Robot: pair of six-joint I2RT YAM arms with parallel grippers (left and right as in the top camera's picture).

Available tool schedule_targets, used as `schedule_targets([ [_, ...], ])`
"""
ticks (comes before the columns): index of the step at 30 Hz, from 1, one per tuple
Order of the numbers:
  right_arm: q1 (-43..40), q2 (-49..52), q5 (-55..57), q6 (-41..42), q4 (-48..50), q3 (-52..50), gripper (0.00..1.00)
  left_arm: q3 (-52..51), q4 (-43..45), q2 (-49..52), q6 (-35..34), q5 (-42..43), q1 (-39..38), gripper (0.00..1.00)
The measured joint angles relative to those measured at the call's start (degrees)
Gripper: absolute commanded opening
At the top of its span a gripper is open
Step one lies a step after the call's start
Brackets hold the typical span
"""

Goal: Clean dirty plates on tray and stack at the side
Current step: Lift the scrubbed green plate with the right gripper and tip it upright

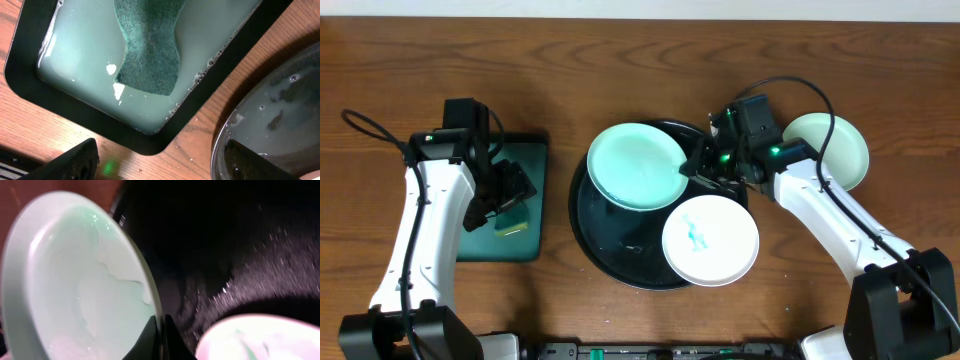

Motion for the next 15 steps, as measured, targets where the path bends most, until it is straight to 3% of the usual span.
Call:
schedule_targets([
  [7, 0.17, 0.00, 6.91, -6.21, 6.14, 0.00, 0.01, 0.00, 0.02, 0.00, 0.00, 0.00, 0.00, 0.81],
  [15, 2.19, 0.00, 22.47, -17.31, 5.11, 0.00, 0.02, 0.00, 0.00, 0.00, 0.00, 0.00, -0.02, 0.81],
])
